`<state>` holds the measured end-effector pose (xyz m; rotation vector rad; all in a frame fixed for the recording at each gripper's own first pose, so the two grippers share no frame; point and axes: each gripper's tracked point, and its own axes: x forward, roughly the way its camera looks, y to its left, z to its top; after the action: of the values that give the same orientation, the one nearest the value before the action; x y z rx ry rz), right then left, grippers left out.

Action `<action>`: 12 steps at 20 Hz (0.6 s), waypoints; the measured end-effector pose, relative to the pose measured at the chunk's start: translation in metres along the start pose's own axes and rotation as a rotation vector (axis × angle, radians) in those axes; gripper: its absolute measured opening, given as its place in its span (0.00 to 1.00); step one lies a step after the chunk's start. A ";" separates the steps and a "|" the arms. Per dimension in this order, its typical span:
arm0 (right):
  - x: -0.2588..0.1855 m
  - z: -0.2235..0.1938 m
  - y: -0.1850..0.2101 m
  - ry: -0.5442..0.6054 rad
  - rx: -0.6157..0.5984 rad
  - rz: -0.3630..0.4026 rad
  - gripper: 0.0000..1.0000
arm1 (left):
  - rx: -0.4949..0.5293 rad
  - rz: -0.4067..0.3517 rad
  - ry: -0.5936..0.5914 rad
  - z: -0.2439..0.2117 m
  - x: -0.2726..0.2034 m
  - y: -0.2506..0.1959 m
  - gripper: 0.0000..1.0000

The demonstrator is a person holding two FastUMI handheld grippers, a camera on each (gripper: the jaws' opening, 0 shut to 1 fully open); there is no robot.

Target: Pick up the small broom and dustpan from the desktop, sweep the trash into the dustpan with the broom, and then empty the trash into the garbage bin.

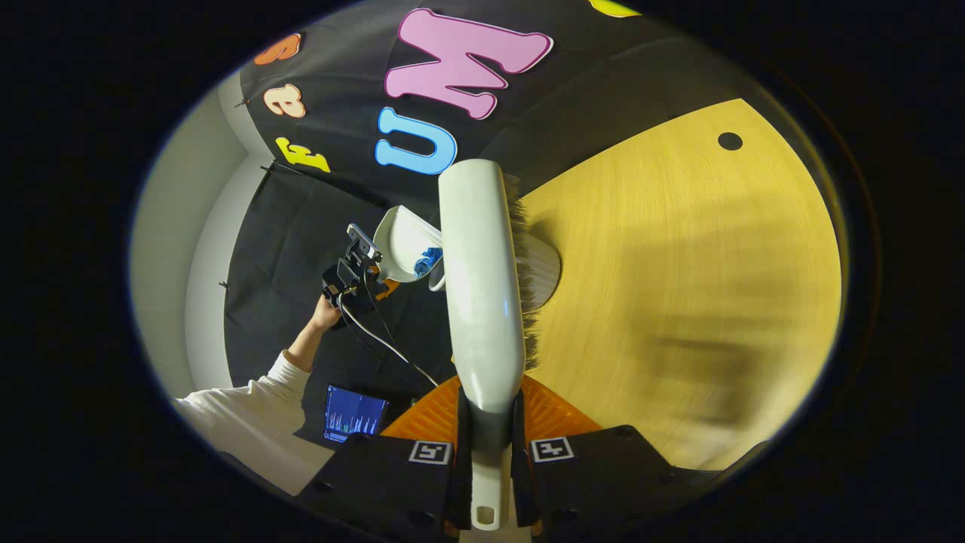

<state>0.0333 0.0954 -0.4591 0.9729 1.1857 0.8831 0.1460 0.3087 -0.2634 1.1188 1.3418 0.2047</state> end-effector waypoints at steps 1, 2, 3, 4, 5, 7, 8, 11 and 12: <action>0.000 -0.002 0.000 0.001 0.001 -0.001 0.24 | 0.048 0.034 0.008 -0.003 0.002 0.002 0.27; 0.000 -0.003 0.000 0.005 0.002 0.000 0.24 | 0.096 0.072 0.016 -0.004 0.003 0.003 0.27; 0.000 -0.004 0.001 0.008 0.000 0.000 0.24 | 0.141 0.110 0.021 -0.006 0.005 0.005 0.27; 0.001 -0.005 0.000 0.009 -0.001 -0.002 0.24 | 0.205 0.173 0.027 -0.005 0.005 0.008 0.27; 0.003 -0.004 -0.003 0.008 -0.001 -0.009 0.24 | 0.234 0.208 0.030 -0.004 0.005 0.007 0.27; 0.003 -0.004 -0.005 0.008 0.002 -0.024 0.24 | 0.275 0.263 0.026 -0.003 0.002 0.009 0.27; 0.002 -0.006 -0.005 0.009 0.006 -0.023 0.24 | 0.287 0.287 0.021 -0.002 0.000 0.010 0.27; 0.003 -0.008 -0.009 0.009 0.007 -0.050 0.24 | 0.244 0.338 0.004 -0.001 0.000 0.009 0.27; 0.004 -0.007 -0.009 0.005 0.014 -0.057 0.24 | 0.207 0.346 -0.019 0.003 -0.003 0.008 0.27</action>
<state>0.0273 0.0966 -0.4695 0.9442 1.2196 0.8340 0.1514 0.3089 -0.2567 1.5236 1.1640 0.3112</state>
